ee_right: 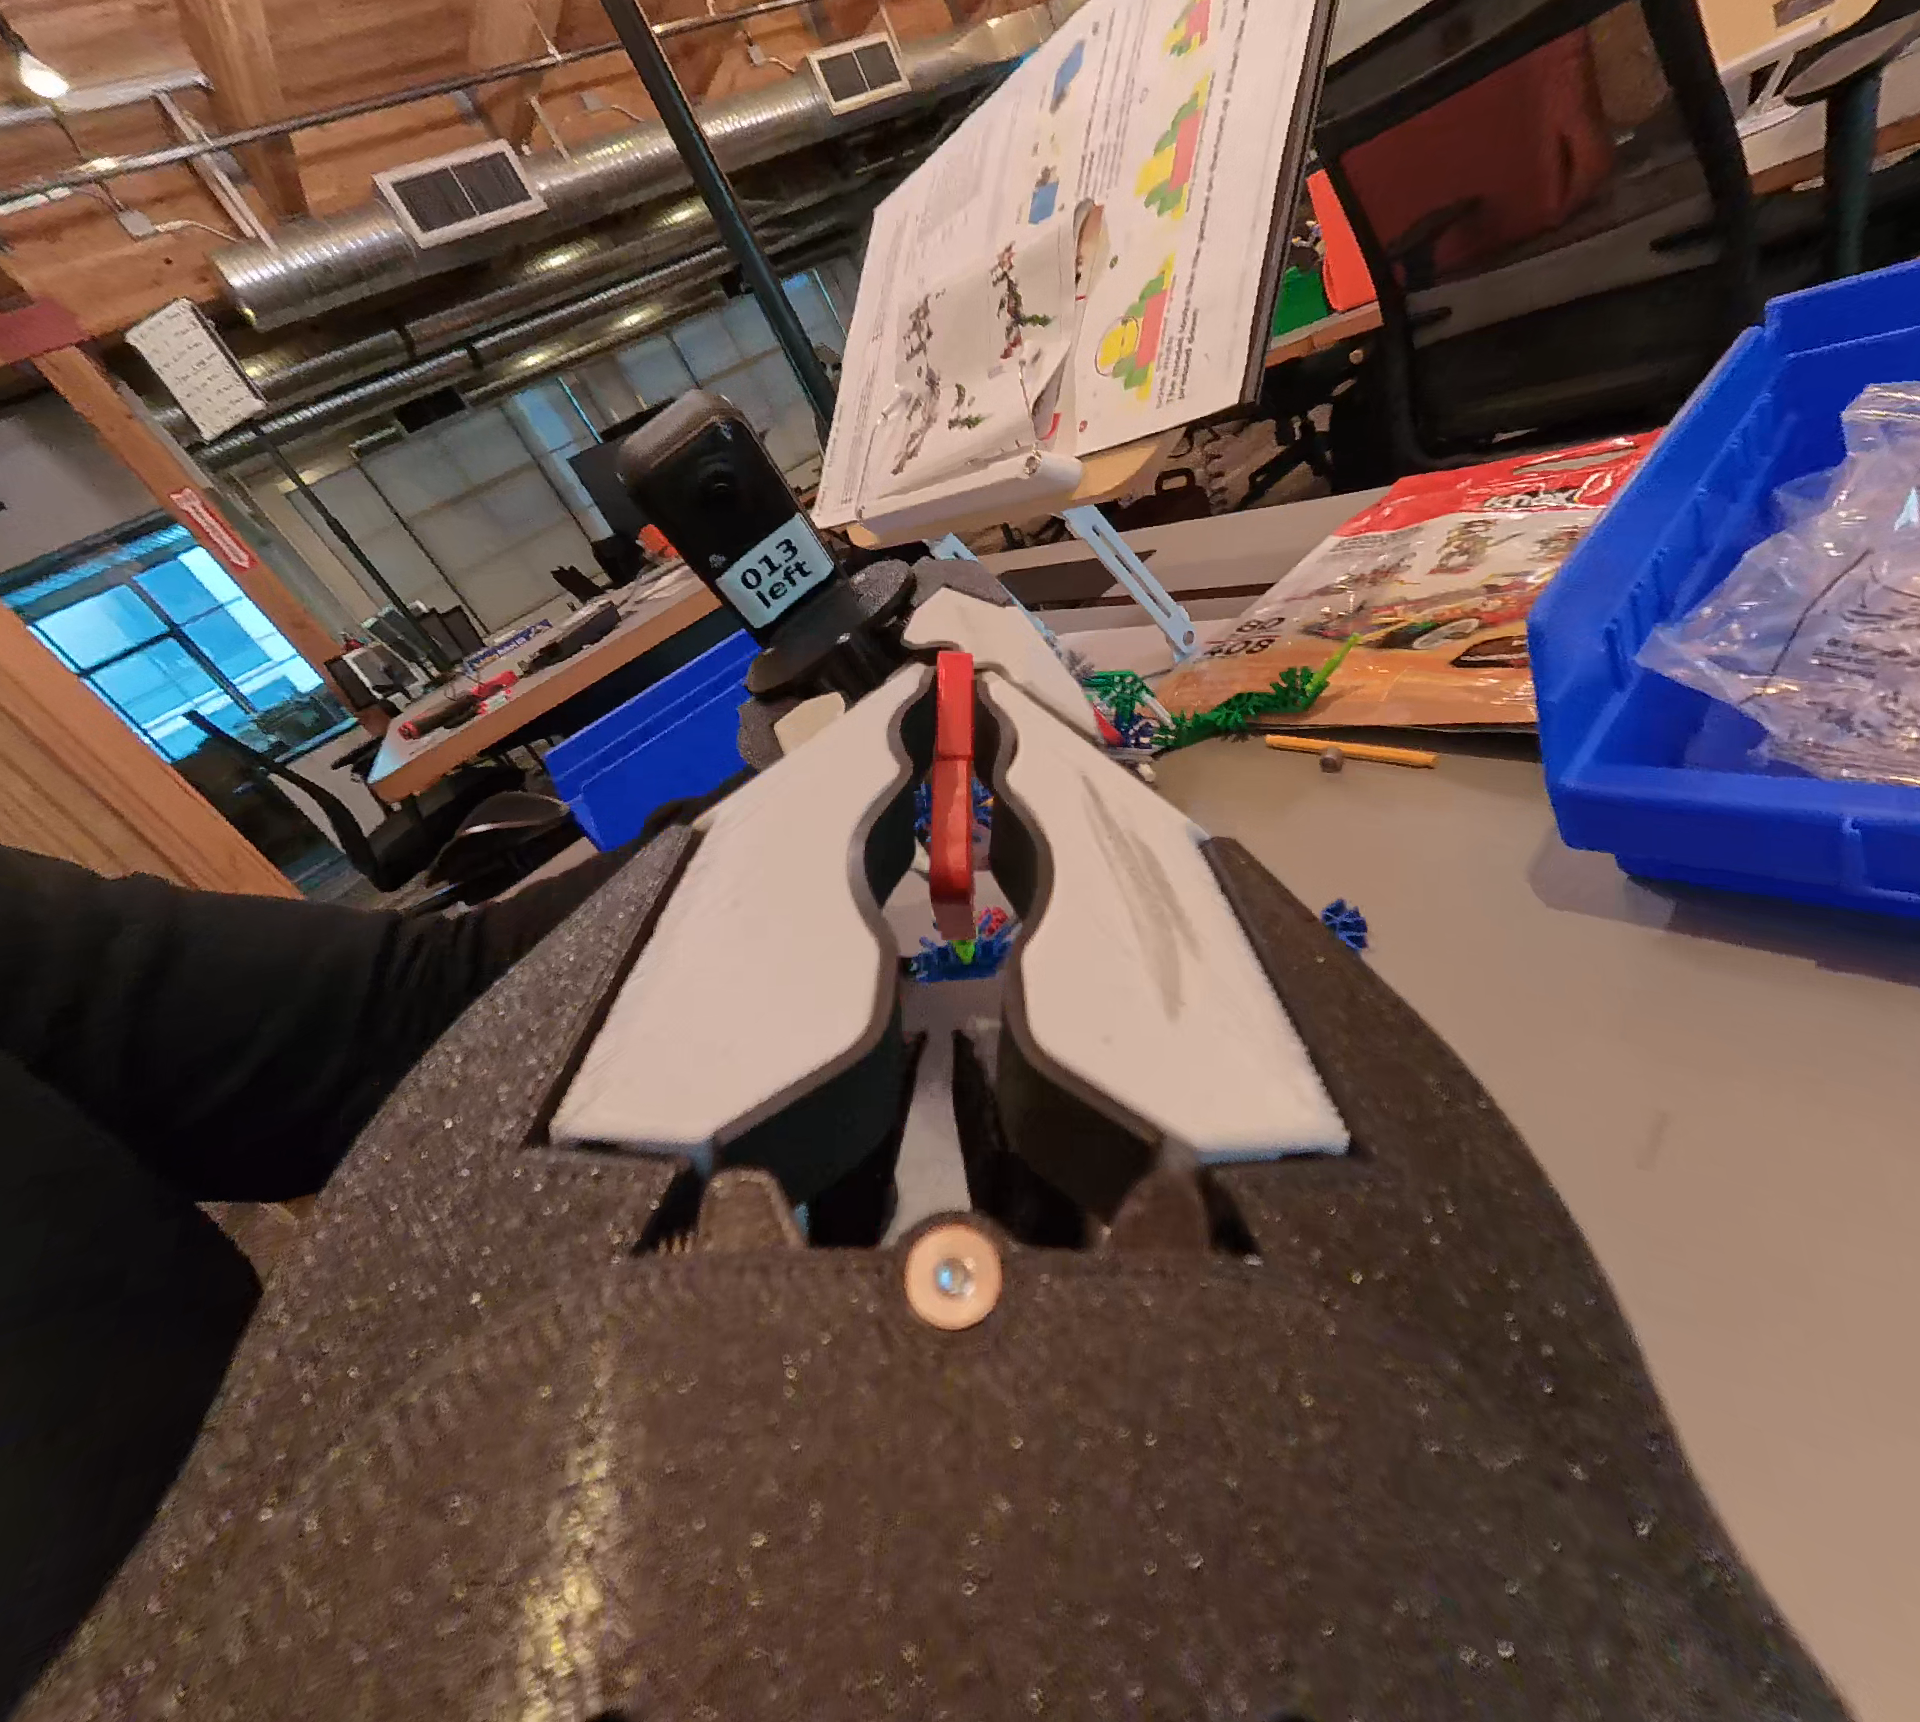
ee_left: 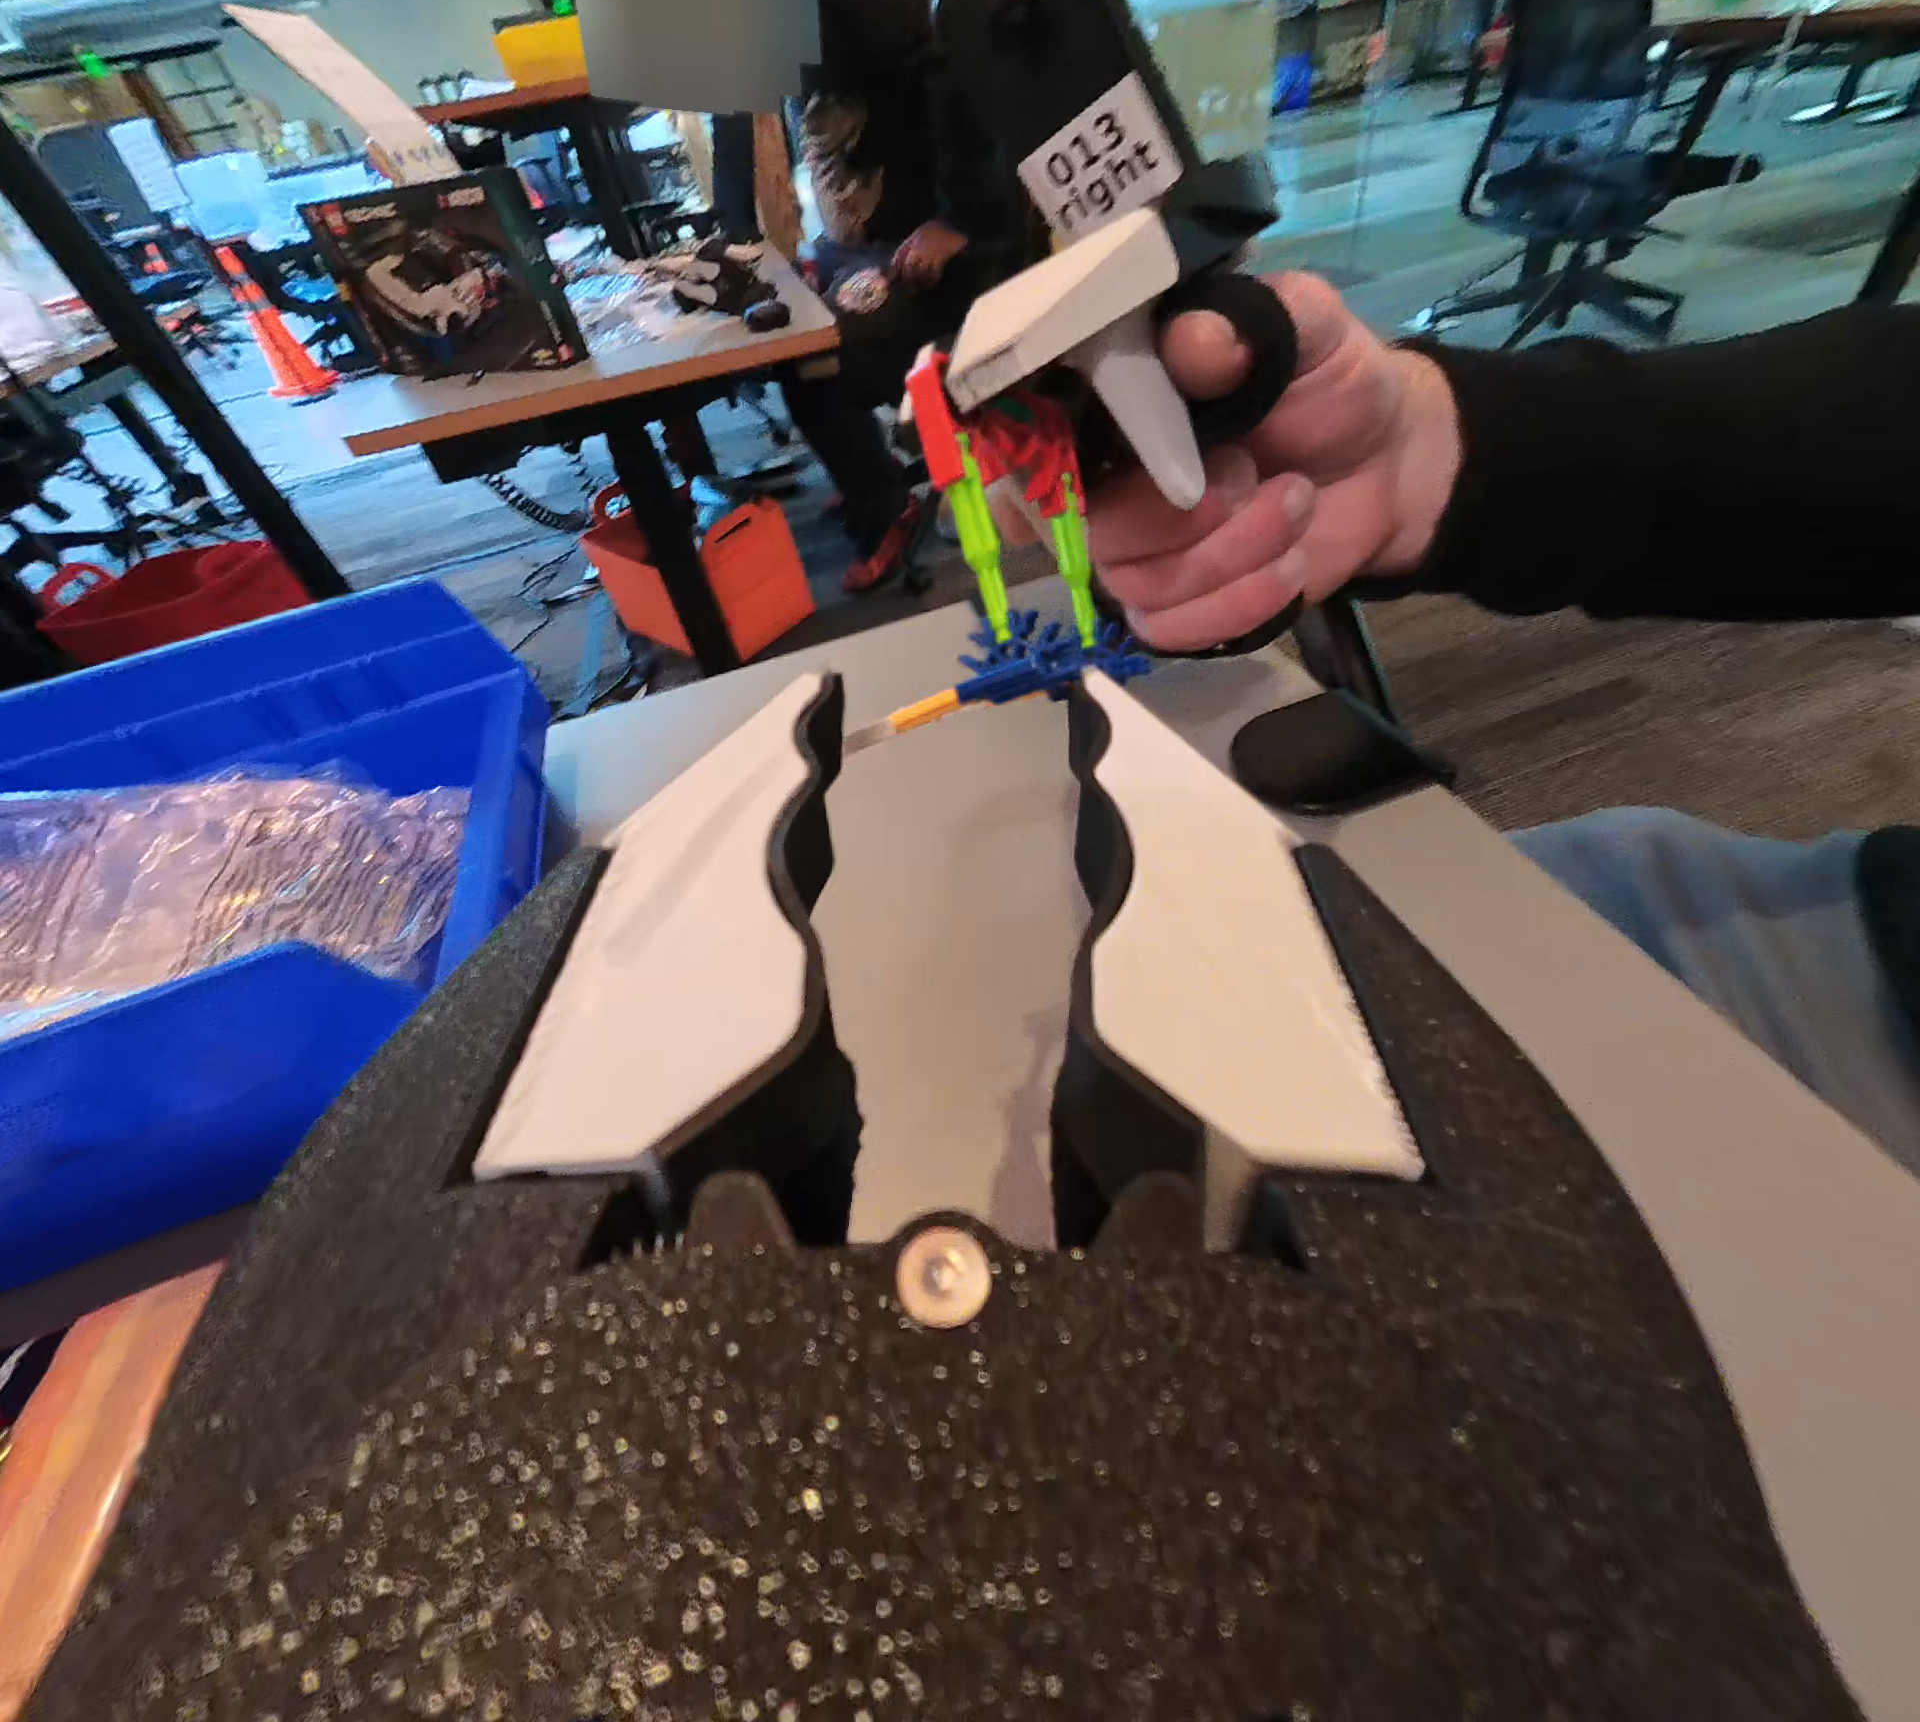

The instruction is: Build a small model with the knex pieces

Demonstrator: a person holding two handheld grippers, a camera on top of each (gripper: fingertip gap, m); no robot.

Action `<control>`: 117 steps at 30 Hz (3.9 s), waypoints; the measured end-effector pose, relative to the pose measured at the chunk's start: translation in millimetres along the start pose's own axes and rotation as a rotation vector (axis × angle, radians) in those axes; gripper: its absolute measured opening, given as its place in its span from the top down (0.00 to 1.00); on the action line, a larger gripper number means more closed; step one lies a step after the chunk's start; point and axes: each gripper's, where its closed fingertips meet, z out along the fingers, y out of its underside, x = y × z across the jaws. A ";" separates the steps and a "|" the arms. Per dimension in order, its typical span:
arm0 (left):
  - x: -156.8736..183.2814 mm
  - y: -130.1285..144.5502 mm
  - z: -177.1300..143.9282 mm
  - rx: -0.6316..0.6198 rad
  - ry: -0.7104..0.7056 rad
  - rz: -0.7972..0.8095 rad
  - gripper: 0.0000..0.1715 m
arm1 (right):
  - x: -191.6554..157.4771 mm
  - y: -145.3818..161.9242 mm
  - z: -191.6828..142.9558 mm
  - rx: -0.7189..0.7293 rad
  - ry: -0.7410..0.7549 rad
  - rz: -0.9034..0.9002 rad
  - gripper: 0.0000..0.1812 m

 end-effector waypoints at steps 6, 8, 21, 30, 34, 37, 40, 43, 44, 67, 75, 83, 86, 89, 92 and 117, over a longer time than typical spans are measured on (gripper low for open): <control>-8.4 8.0 -6.9 -0.040 -0.015 -0.040 0.67 | 0.1 5.6 3.4 -0.021 0.018 -0.045 0.98; -12.6 11.1 -9.9 -0.061 -0.034 -0.030 0.68 | 2.3 5.5 3.7 -0.030 0.044 -0.077 0.98; 7.1 4.8 -1.6 -0.006 0.100 -0.130 0.79 | 0.0 12.7 11.7 -0.091 0.128 -0.241 0.98; 9.7 3.4 5.0 0.037 0.131 -0.180 0.90 | -3.5 14.7 13.9 -0.106 0.143 -0.303 0.98; 7.1 -3.4 4.5 0.077 0.140 -0.236 0.91 | -3.6 9.6 12.9 -0.087 0.165 -0.345 0.97; 3.6 -1.0 8.7 0.073 0.130 -0.283 0.93 | -3.4 11.2 14.7 -0.125 0.212 -0.461 0.97; 3.8 -0.3 12.4 0.088 0.152 -0.354 0.93 | -2.8 11.6 16.4 -0.161 0.255 -0.557 0.97; 3.8 3.2 14.8 0.060 0.149 -0.369 0.93 | 1.5 12.9 15.1 -0.181 0.262 -0.566 0.97; 4.0 4.0 15.2 0.055 0.151 -0.374 0.94 | 2.5 13.3 14.6 -0.185 0.268 -0.577 0.97; 5.3 13.2 18.6 0.011 0.169 -0.426 0.96 | 14.4 18.8 11.2 -0.221 0.341 -0.671 0.97; 3.6 16.3 19.2 0.011 0.167 -0.442 0.96 | 17.3 20.8 11.3 -0.228 0.341 -0.660 0.97; 3.1 11.7 17.6 0.033 0.162 -0.421 0.95 | 11.6 18.5 11.6 -0.173 0.267 -0.517 0.97; 1.6 7.2 15.7 0.054 0.152 -0.404 0.95 | 9.4 15.3 10.8 -0.122 0.219 -0.398 0.97; 1.7 0.0 12.2 0.084 0.155 -0.391 0.95 | 6.6 10.6 9.3 -0.057 0.159 -0.253 0.98; 0.8 -3.8 11.6 0.082 0.148 -0.393 0.95 | 6.8 7.7 6.8 -0.016 0.127 -0.172 0.98; -4.3 32.4 28.6 -0.060 0.104 -0.529 1.00 | 49.5 36.4 -7.6 -0.197 0.391 -0.522 0.97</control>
